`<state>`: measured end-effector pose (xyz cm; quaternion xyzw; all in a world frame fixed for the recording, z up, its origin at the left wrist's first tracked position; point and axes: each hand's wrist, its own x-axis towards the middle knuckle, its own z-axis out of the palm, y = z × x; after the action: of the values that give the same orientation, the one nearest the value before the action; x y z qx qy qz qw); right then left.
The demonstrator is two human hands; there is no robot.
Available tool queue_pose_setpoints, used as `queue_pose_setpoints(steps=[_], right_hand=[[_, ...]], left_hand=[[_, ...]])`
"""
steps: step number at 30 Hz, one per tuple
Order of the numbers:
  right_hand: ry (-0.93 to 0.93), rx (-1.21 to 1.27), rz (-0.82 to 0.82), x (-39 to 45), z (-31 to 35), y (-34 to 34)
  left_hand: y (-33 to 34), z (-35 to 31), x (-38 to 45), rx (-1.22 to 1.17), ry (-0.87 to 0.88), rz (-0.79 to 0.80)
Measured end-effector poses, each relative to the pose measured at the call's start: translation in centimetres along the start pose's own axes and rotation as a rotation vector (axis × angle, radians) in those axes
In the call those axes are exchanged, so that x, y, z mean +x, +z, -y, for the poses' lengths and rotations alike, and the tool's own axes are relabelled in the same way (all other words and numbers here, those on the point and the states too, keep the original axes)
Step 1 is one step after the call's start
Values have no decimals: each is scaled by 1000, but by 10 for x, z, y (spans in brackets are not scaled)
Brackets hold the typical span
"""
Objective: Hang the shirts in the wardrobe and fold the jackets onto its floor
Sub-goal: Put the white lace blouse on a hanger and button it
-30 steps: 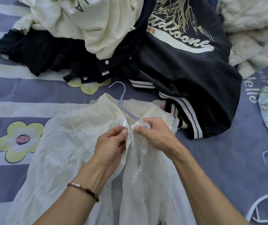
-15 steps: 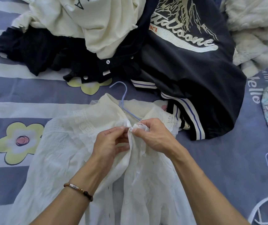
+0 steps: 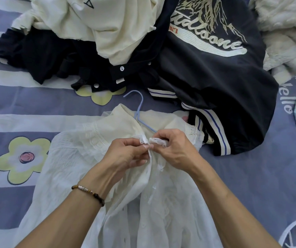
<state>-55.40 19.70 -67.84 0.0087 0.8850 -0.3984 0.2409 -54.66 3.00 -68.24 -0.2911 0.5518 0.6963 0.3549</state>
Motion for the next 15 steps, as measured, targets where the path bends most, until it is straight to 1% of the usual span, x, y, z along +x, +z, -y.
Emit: queue_pose_setpoints(steps=[2, 5, 7, 10, 12, 13, 15], right_hand=[[1, 56, -51, -1, -2, 5], [12, 29, -33, -2, -4, 7], [-23, -79, -26, -2, -3, 6], [-166, -385, -47, -1, 3, 7], [-249, -483, -67, 1, 5, 4], [-264, -481, -69, 2, 3, 3], [-213, -398, -69, 0, 3, 4]], left_hand=[[1, 0, 2, -25, -6, -7], [0, 0, 4, -55, -59, 14], [-1, 0, 7, -56, -125, 41], [-2, 0, 11, -68, -238, 107], [-2, 0, 13, -108, -284, 127], [-1, -1, 13, -126, -291, 124], [3, -3, 14, -169, -277, 87]])
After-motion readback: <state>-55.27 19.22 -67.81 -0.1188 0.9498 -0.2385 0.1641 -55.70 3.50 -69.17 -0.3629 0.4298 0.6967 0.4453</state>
